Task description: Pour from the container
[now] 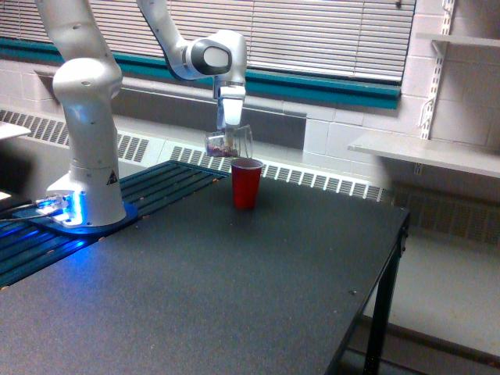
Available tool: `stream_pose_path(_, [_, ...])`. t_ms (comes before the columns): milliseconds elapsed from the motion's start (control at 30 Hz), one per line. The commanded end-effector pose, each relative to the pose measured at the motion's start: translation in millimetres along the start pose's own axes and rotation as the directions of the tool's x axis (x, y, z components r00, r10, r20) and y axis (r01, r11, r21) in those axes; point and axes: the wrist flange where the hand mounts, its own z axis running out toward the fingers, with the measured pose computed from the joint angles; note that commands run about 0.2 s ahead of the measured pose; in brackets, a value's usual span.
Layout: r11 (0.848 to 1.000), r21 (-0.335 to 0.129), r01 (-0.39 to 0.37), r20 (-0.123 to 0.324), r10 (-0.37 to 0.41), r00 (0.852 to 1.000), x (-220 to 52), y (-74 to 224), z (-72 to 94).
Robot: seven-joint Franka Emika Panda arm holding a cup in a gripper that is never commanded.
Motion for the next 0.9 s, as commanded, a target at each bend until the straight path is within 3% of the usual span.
stream_pose_path(33, [0.999, -0.015, 0.03, 0.003, -0.03, 1.0, 0.7, 2.3, -1.8])
stream_pose_path(900, [0.994, -0.071, 0.089, 0.033, -0.087, 0.996, 0.9, -2.7, 3.0])
